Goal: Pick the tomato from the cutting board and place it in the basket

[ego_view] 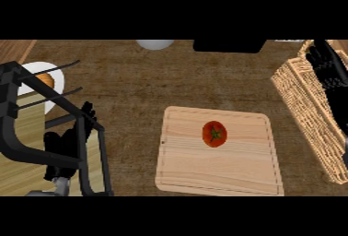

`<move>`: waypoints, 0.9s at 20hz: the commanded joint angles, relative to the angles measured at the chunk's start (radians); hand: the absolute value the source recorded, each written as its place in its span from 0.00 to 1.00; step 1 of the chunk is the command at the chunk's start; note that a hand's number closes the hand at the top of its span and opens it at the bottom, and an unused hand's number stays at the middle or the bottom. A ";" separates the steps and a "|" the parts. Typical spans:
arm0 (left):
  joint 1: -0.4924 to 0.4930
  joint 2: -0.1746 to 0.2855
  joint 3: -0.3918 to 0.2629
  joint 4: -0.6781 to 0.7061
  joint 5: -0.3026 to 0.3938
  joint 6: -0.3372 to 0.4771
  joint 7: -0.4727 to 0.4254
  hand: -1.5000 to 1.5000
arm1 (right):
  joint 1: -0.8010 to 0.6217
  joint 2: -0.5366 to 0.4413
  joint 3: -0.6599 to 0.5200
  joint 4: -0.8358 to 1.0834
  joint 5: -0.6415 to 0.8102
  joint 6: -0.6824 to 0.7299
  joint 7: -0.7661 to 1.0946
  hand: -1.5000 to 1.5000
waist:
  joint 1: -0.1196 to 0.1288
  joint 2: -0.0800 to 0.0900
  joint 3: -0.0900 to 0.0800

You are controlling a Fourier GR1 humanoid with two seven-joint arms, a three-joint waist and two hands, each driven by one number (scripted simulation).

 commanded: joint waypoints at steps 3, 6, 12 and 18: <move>-0.040 0.059 0.028 -0.021 -0.035 -0.012 0.024 0.50 | -0.013 0.167 0.009 0.110 -0.150 0.135 -0.259 1.00 | 0.007 -0.003 0.026; -0.059 0.073 0.016 0.006 -0.094 -0.001 -0.028 0.50 | 0.007 0.272 0.017 0.153 -0.297 0.273 -0.389 1.00 | 0.025 0.016 0.036; -0.054 0.066 0.034 0.066 -0.057 -0.016 -0.028 0.50 | 0.106 0.453 0.194 0.015 0.035 0.169 -0.875 0.00 | -0.036 -0.006 0.024; -0.017 0.092 0.055 0.015 -0.048 -0.004 0.000 0.50 | 0.207 0.338 0.104 0.042 0.275 -0.122 -0.741 0.00 | -0.078 -0.016 0.018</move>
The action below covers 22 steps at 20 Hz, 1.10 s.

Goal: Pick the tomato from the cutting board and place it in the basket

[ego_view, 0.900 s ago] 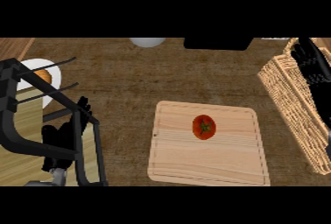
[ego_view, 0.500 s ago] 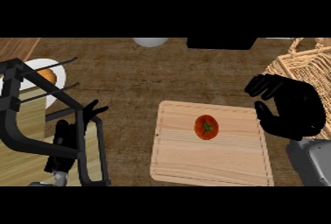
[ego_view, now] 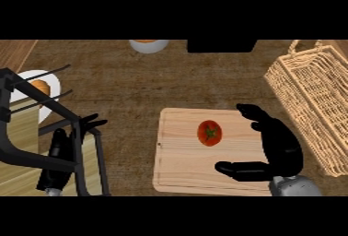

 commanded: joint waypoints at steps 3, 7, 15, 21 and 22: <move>-0.061 0.034 0.091 0.032 0.013 0.035 0.066 0.50 | 0.108 -0.188 -0.063 -0.030 0.269 -0.175 0.129 0.00 | -0.052 0.001 -0.004; -0.053 0.029 0.085 0.027 0.012 0.044 0.080 0.50 | 0.155 -0.372 -0.037 -0.120 0.405 -0.096 0.288 0.00 | -0.058 -0.001 -0.006; -0.120 0.024 0.105 0.091 0.030 0.016 0.075 0.50 | 0.232 -0.566 -0.018 -0.370 0.392 0.168 0.508 0.00 | -0.024 0.005 -0.001; -0.164 0.061 0.153 0.118 0.070 -0.044 0.088 0.50 | 0.332 -0.533 -0.015 -0.465 0.417 0.157 0.570 0.00 | -0.018 0.005 0.000; -0.144 0.048 0.126 0.089 0.039 -0.025 0.089 0.50 | 0.320 -0.523 -0.031 -0.491 0.401 0.170 0.613 0.00 | -0.008 0.005 0.000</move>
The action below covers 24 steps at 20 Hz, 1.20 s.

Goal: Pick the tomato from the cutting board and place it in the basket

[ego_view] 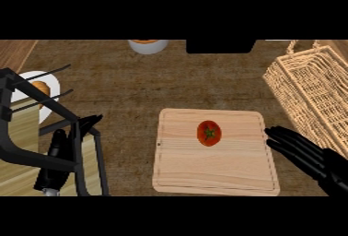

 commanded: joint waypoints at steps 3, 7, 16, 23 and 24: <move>-0.188 0.015 0.121 0.174 0.026 -0.014 0.050 0.50 | 0.057 0.057 -0.008 -0.008 0.034 -0.038 -0.009 0.00 | -0.005 0.016 0.002; -0.181 -0.019 0.078 0.090 -0.023 0.043 0.110 0.50 | 0.037 0.107 -0.028 0.051 0.075 -0.086 -0.003 0.00 | 0.005 0.016 0.003; -0.220 -0.006 0.113 0.131 -0.016 0.017 0.108 0.50 | -0.081 0.219 0.047 0.171 0.147 -0.095 0.024 0.00 | 0.013 0.018 0.003; -0.226 -0.054 0.091 0.152 -0.066 0.061 0.091 0.50 | -0.158 0.301 0.076 0.282 0.202 -0.114 0.019 0.00 | 0.009 0.018 0.003; -0.182 -0.057 0.071 0.112 -0.051 0.038 0.116 0.50 | -0.180 0.335 0.097 0.353 0.247 -0.144 0.001 0.00 | 0.017 0.017 0.003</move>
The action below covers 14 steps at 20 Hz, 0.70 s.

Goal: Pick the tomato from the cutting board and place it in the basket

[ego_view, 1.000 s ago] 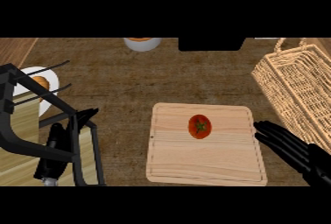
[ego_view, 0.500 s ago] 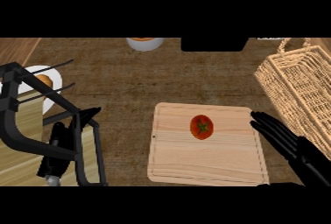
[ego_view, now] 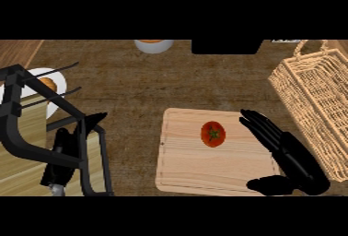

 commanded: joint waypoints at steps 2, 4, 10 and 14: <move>-0.198 0.020 0.110 0.103 0.019 0.006 0.122 0.50 | -0.031 0.069 0.037 0.093 0.059 -0.039 -0.021 0.00 | -0.019 0.017 -0.001; -0.205 0.029 0.115 0.115 0.019 -0.011 0.111 0.50 | -0.095 0.075 0.004 0.165 0.047 -0.036 -0.054 0.00 | -0.016 0.018 -0.001; -0.202 0.016 0.125 0.112 0.006 0.004 0.116 0.50 | -0.134 0.113 0.012 0.261 0.091 -0.057 -0.079 0.00 | -0.021 0.018 -0.001; -0.173 0.005 0.114 0.118 -0.003 -0.011 0.097 0.50 | -0.110 0.190 0.067 0.262 0.151 -0.106 -0.051 0.00 | -0.019 0.016 -0.002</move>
